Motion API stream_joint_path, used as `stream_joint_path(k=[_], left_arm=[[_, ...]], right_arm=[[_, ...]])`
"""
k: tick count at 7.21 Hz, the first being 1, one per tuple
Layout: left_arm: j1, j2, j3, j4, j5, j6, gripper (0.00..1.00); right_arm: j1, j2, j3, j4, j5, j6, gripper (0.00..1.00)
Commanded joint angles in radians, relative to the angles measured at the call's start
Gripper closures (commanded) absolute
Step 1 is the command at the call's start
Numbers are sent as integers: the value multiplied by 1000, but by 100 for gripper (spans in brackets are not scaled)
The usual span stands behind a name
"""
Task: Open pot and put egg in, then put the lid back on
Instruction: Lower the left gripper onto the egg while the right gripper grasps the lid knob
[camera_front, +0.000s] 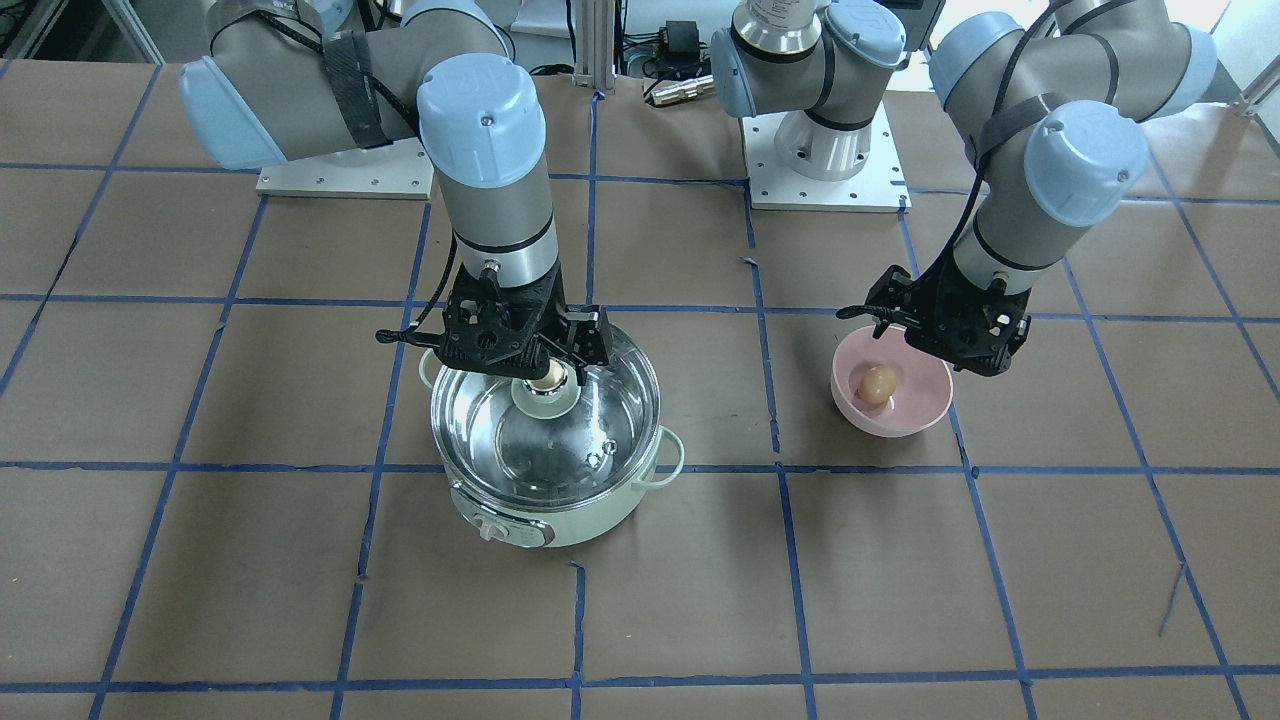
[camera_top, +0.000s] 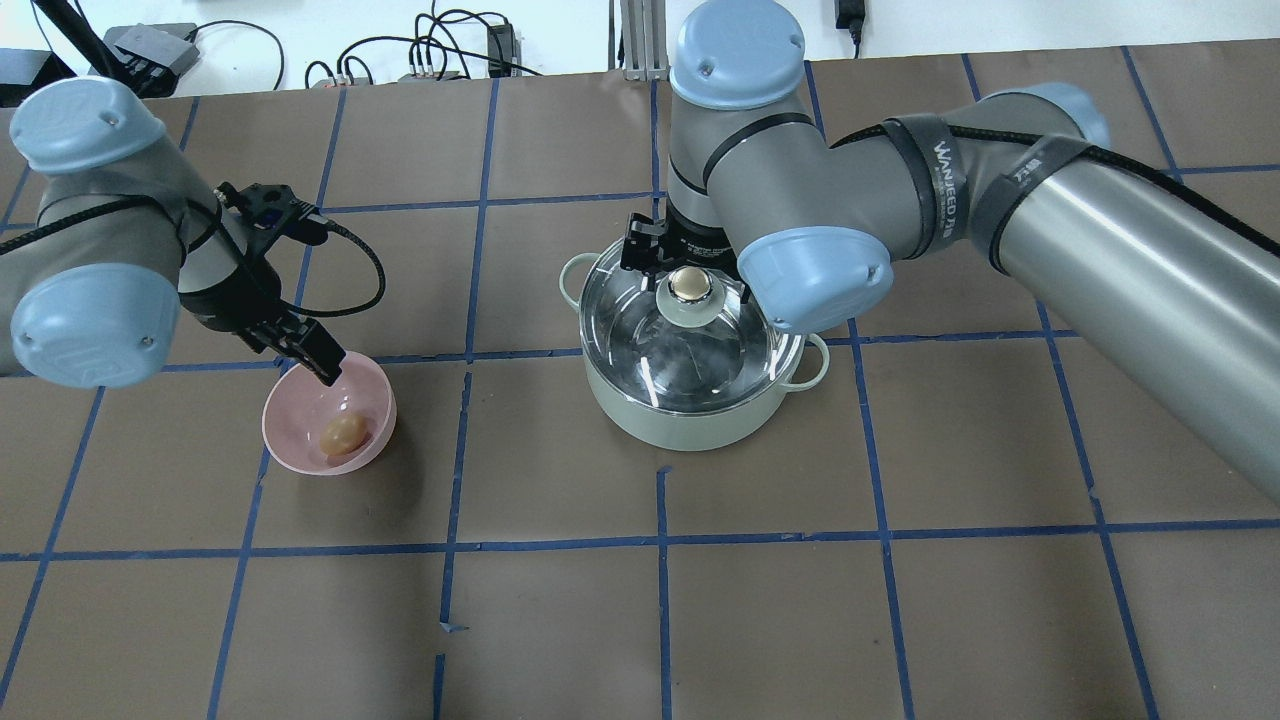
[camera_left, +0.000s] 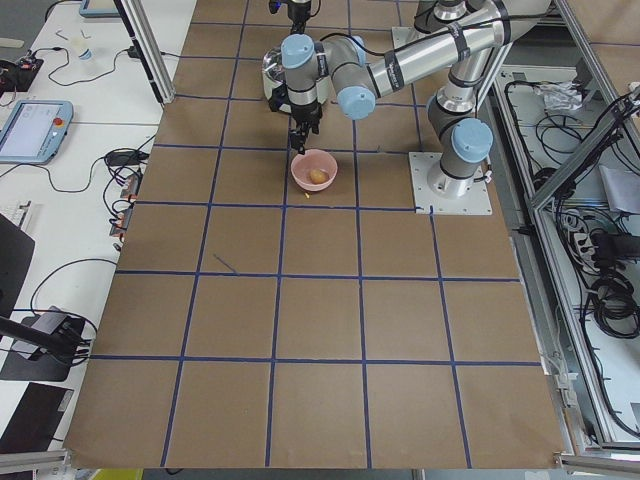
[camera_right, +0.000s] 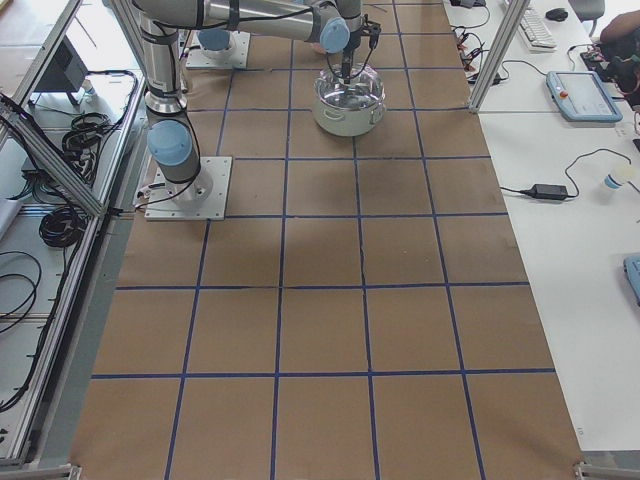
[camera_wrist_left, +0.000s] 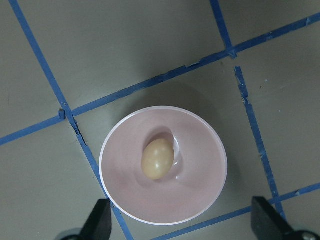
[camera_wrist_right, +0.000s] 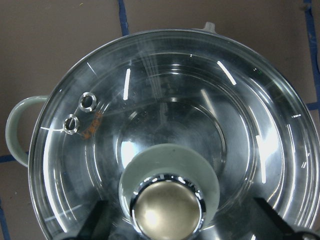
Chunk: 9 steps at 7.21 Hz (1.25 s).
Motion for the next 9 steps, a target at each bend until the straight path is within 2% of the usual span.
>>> stream_joint_path(k=[1, 3, 5, 7, 9], left_arm=[[49, -1, -134, 183, -6, 114, 3], [46, -7, -176, 248, -9, 224, 4], [52, -15, -214, 331, -9, 257, 5], [52, -28, -217, 334, -9, 297, 5], [57, -35, -217, 336, -9, 297, 5]], right_arm=[[1, 6, 1, -22, 2, -1, 16], [2, 18, 0, -47, 2, 0, 16], [2, 18, 0, -58, 52, -1, 20], [1, 18, 0, -55, 51, 0, 45], [1, 11, 2, -43, 42, -10, 54]])
